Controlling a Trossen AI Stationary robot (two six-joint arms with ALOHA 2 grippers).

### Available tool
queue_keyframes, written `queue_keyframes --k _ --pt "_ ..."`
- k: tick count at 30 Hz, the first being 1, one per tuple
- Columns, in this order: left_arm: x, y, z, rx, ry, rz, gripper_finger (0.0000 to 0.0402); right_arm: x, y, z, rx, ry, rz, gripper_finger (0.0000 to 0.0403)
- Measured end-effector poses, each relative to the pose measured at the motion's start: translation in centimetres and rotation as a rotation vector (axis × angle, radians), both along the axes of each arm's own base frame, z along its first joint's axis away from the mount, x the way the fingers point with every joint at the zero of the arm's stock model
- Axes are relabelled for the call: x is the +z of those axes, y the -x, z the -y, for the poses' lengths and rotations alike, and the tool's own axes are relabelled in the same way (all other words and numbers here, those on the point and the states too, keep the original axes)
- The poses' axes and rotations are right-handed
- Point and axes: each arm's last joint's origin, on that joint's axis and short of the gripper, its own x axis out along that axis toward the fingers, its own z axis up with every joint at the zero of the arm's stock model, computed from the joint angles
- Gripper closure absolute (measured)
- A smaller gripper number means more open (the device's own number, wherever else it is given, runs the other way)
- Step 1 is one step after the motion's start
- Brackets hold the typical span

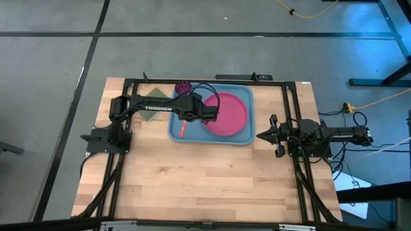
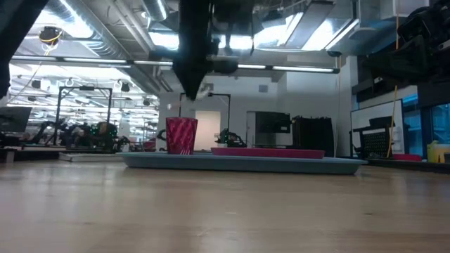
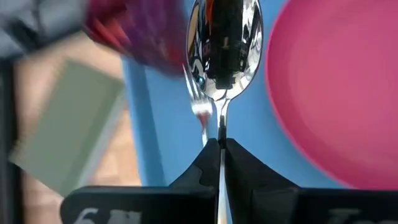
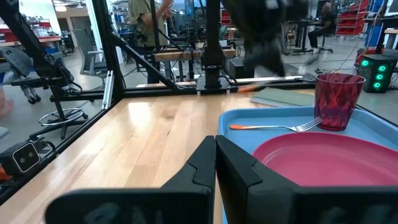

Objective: Pick and place plate/cup/fork/spoon on tray
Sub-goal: Put the orange spoon in the middle of the orange fork and the pink plate on the blue tray

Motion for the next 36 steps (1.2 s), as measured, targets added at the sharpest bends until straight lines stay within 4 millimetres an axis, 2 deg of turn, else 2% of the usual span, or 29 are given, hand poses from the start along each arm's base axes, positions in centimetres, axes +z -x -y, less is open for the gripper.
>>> queue_keyframes --k 5,9,14,21,26,36 --pt "-4.4 -0.1 -2.0 -0.012 0.115 0.083 0.0401 0.0 0.0 0.0 0.000 0.000 0.000 0.0386" --pt "-6.2 0.4 -3.0 0.012 0.147 0.105 0.0401 0.0 0.0 0.0 0.000 0.000 0.000 0.0386" --pt "-7.3 1.1 -4.0 0.099 0.155 0.124 0.0401 0.0 0.0 0.0 0.000 0.000 0.000 0.0386" --pt "-9.3 1.0 -5.4 0.118 0.181 0.265 0.0401 0.0 0.0 0.0 0.000 0.000 0.000 0.0386" --pt "-9.8 1.2 -5.3 0.151 0.209 0.281 0.0400 0.0 0.0 0.0 0.000 0.000 0.000 0.0386" --pt "-10.5 1.3 -4.6 0.136 0.230 0.285 0.0361 0.0 0.0 0.0 0.000 0.000 0.000 0.0386"
